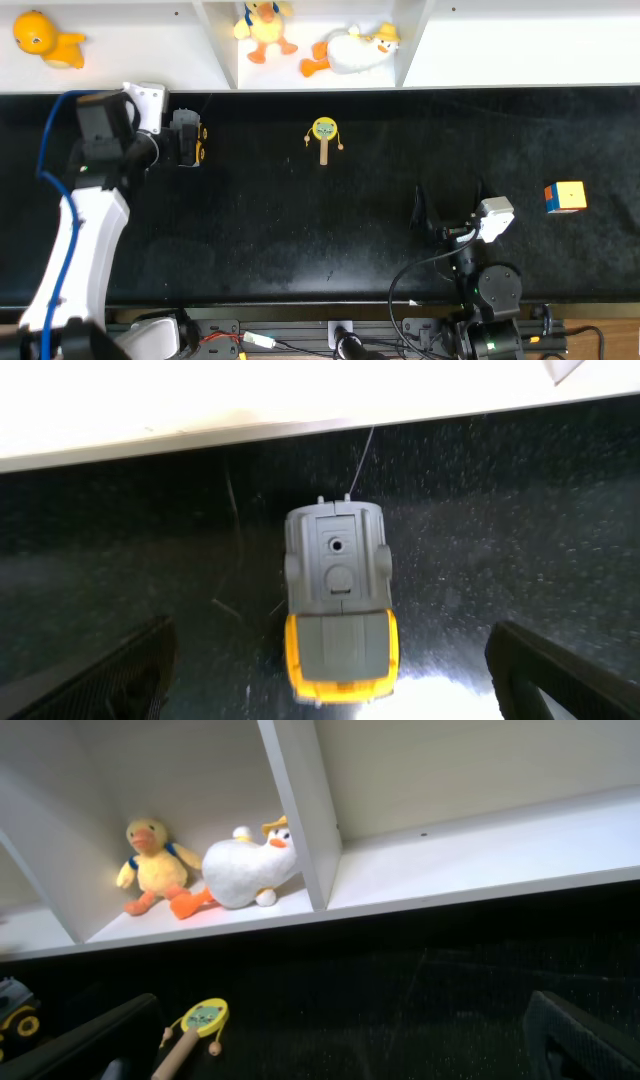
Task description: Store Toys
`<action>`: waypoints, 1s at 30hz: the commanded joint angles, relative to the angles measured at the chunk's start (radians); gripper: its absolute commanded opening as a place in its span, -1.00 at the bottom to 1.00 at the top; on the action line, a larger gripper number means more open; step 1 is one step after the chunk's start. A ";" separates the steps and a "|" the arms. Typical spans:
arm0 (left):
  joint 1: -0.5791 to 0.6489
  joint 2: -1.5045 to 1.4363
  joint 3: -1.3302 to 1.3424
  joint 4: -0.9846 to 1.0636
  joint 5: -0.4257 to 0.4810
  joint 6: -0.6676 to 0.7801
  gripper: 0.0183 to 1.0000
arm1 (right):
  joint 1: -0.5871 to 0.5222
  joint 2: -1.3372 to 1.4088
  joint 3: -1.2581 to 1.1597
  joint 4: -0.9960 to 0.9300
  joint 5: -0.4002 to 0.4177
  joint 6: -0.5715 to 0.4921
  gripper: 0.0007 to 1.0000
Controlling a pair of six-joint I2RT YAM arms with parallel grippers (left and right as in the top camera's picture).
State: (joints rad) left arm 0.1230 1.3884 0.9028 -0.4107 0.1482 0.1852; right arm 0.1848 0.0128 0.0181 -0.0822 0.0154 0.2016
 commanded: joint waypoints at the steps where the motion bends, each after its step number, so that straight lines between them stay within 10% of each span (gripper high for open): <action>1: -0.031 0.076 -0.012 0.033 -0.008 -0.012 1.00 | 0.005 -0.009 -0.014 0.005 0.008 -0.008 0.99; 23: -0.042 0.237 -0.013 0.121 -0.090 -0.038 0.98 | 0.005 -0.009 -0.014 0.005 0.008 -0.008 0.99; 30: -0.042 0.262 -0.013 0.150 -0.090 -0.045 0.71 | 0.005 -0.009 -0.014 0.005 0.008 -0.008 0.99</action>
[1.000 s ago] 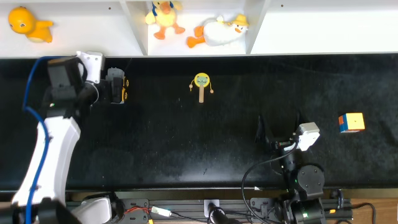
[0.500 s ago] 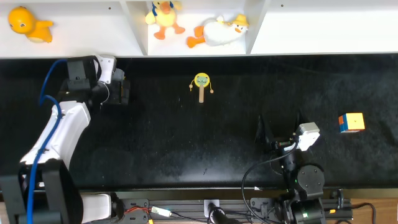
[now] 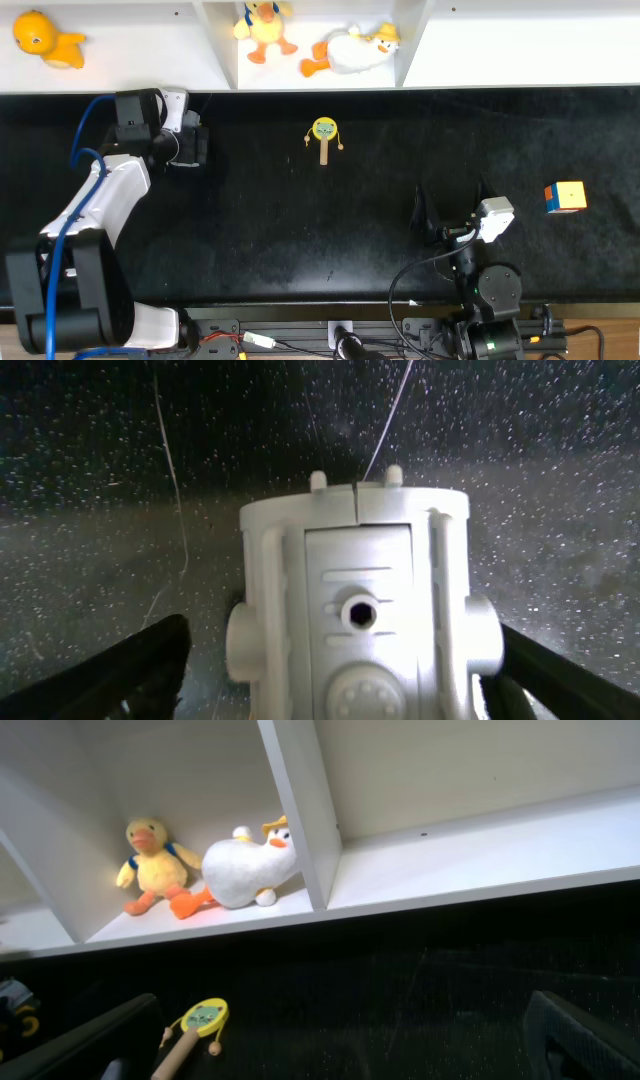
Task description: Store Toys
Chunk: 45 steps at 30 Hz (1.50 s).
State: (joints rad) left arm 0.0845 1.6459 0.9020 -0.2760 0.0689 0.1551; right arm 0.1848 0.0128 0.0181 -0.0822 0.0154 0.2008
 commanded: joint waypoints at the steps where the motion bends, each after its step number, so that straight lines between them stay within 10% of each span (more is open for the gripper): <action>1: -0.003 0.004 -0.012 0.019 -0.011 -0.028 0.68 | 0.005 -0.009 -0.014 0.005 0.008 -0.007 0.99; 31: -0.008 -0.303 0.043 -0.053 -0.020 -0.086 -0.38 | 0.005 -0.009 -0.014 0.005 0.008 -0.007 0.99; 45: -0.008 -0.174 0.042 0.317 -0.086 -0.078 -0.76 | 0.005 -0.009 -0.014 0.005 0.008 -0.007 0.99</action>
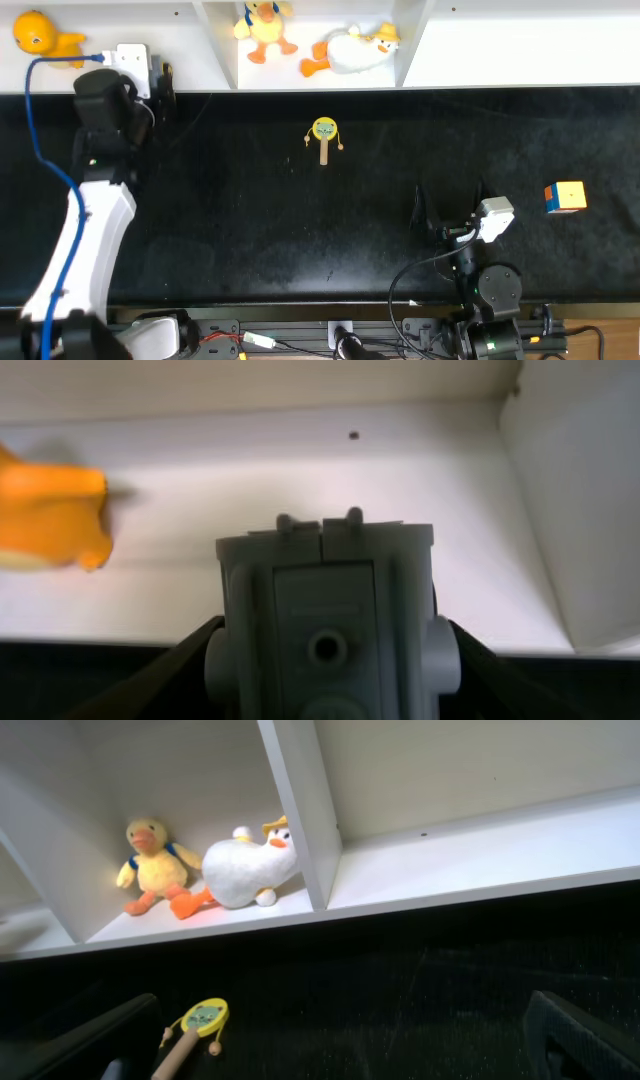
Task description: Store Toys
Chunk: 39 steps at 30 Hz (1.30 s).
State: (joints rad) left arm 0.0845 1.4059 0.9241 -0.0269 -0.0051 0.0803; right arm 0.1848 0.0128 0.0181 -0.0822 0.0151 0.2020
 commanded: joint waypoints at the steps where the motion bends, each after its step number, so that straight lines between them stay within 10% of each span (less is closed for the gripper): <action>1: -0.008 0.082 0.020 0.097 -0.012 -0.003 -0.77 | 0.005 -0.009 -0.014 0.005 0.008 -0.008 0.99; 23: -0.008 0.281 0.020 0.441 0.037 -0.003 -0.83 | 0.005 -0.009 -0.014 0.005 0.008 -0.008 0.99; 26: -0.008 0.287 0.020 0.445 0.037 -0.004 -0.52 | 0.005 -0.009 -0.014 0.005 0.008 -0.008 0.98; 32: -0.008 0.289 0.020 0.456 0.037 -0.003 1.00 | 0.005 -0.009 -0.014 0.005 0.008 -0.008 0.99; 39: -0.008 0.289 0.020 0.490 0.037 -0.004 1.00 | 0.005 -0.009 -0.014 0.005 0.008 -0.008 0.99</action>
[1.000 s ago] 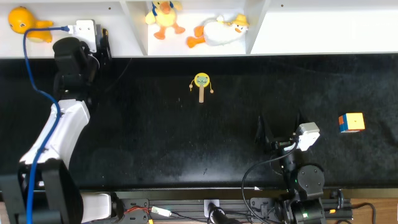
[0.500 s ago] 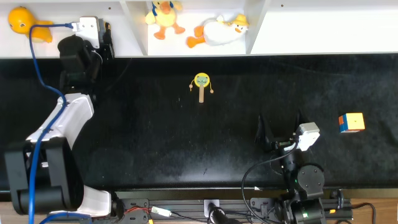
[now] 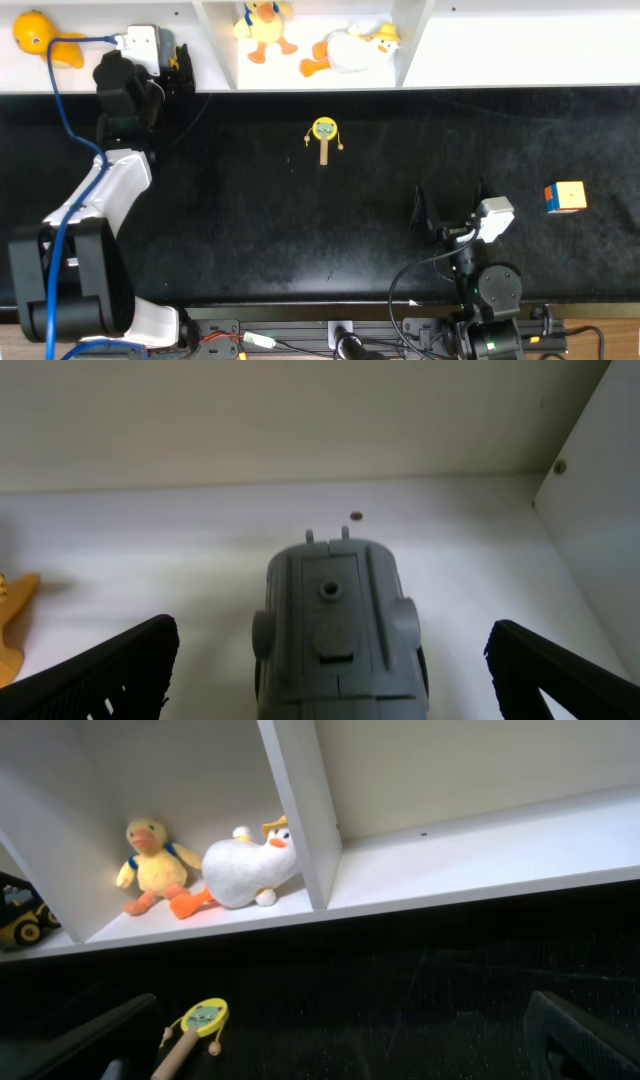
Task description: Store Toys
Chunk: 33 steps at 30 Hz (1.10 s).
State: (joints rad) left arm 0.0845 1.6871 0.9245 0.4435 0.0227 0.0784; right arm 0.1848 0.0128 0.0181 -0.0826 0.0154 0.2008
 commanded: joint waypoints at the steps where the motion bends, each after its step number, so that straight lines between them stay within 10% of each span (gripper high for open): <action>1: -0.008 0.008 0.019 0.024 0.010 -0.002 1.00 | 0.005 -0.009 -0.014 0.006 0.008 -0.007 0.99; 9: -0.020 -0.129 0.019 -0.116 0.012 -0.001 1.00 | 0.005 -0.009 -0.014 0.005 0.008 -0.007 0.99; 33: -0.019 -1.258 0.019 -1.425 -0.032 -0.035 1.00 | 0.005 -0.009 -0.014 0.006 0.008 -0.007 0.99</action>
State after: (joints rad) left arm 0.0669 0.4679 0.9401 -0.9409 0.0029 0.0666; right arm 0.1848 0.0128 0.0181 -0.0822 0.0154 0.2012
